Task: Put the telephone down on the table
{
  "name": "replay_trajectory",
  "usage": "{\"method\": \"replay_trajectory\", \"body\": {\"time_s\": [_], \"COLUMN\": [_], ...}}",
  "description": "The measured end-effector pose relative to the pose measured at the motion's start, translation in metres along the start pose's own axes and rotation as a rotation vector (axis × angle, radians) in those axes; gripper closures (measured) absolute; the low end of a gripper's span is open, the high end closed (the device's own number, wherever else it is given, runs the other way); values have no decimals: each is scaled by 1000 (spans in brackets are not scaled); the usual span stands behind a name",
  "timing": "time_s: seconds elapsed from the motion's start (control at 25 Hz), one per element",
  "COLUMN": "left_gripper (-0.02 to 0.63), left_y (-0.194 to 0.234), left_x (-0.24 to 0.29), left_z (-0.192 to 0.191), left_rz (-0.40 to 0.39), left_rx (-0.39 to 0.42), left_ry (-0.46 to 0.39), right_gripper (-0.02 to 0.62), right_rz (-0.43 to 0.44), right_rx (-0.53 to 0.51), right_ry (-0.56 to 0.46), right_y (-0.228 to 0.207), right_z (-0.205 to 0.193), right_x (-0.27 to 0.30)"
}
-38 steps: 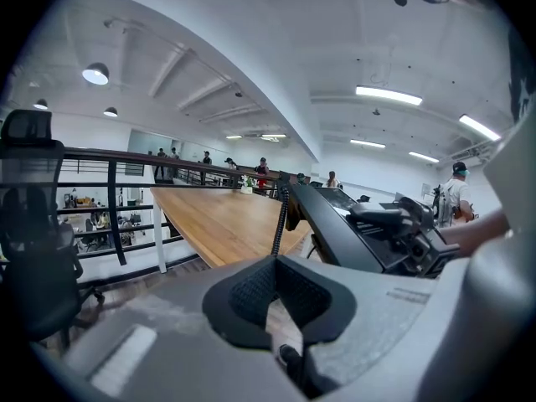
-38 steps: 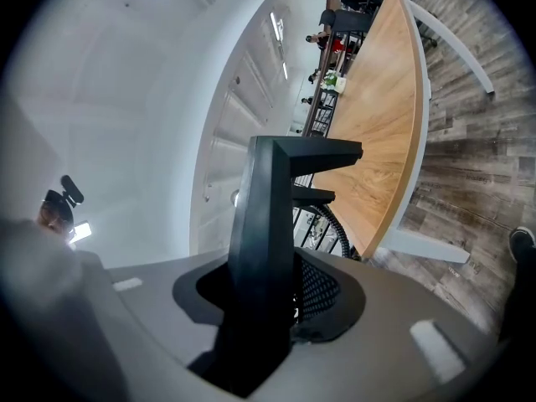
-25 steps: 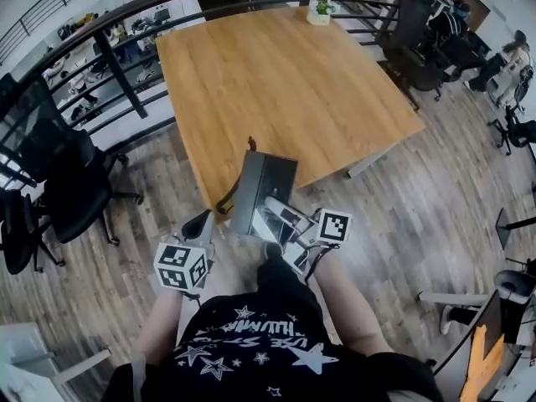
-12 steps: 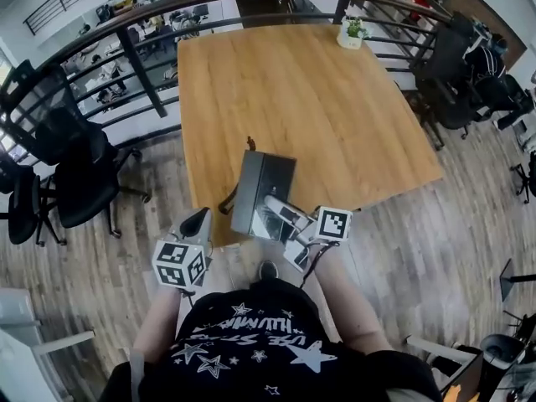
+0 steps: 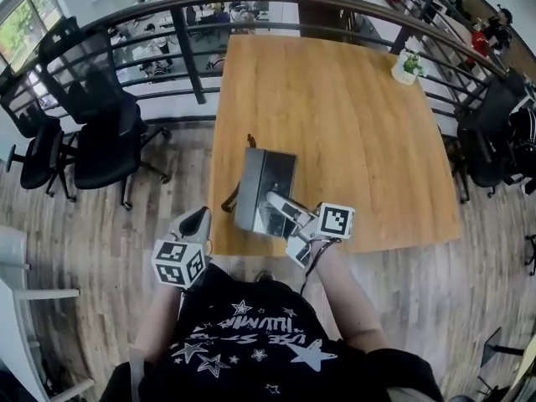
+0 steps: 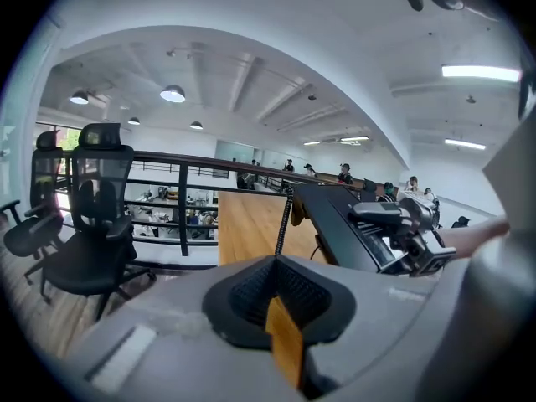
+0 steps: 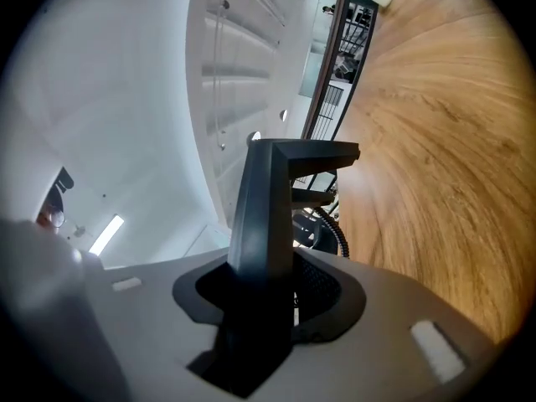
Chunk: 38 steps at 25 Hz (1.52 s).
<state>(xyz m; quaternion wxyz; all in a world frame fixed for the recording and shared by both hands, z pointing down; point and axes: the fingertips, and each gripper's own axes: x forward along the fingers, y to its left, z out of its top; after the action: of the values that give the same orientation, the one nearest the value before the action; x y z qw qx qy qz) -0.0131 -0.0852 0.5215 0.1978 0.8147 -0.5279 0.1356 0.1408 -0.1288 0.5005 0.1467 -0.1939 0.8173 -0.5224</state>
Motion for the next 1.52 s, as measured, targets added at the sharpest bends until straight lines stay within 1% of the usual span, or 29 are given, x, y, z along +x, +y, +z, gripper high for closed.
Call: {"method": "replay_trajectory", "body": {"time_s": [0.12, 0.2, 0.36, 0.56, 0.72, 0.88, 1.24, 1.36, 1.52], "left_gripper": [604, 604, 604, 604, 604, 604, 604, 604, 604], "left_y": [25, 42, 74, 101, 124, 146, 182, 191, 206], "left_x": [15, 27, 52, 90, 122, 156, 211, 227, 250], "left_z": [11, 24, 46, 68, 94, 115, 130, 129, 128], "left_rz": [26, 26, 5, -34, -53, -71, -102, -106, -99], "left_rx": [-17, -26, -23, -15, -16, -1, -2, -4, -6], "left_ry": [6, 2, -3, 7, 6, 5, 22, 38, 50], "right_gripper": [431, 432, 433, 433, 433, 433, 433, 433, 433], "right_rz": [-9, -11, -30, -53, -74, -81, -84, -102, -98], "right_rx": [-1, 4, 5, 10, -5, 7, -57, -35, -27], "right_ry": [25, 34, 27, 11, 10, 17, 81, 86, 103], "right_y": [-13, -19, -27, -34, -48, -64, -103, -122, -144], "right_z": [18, 31, 52, 81, 111, 136, 181, 192, 202], "right_x": [28, 47, 81, 109, 136, 164, 220, 232, 250]}}
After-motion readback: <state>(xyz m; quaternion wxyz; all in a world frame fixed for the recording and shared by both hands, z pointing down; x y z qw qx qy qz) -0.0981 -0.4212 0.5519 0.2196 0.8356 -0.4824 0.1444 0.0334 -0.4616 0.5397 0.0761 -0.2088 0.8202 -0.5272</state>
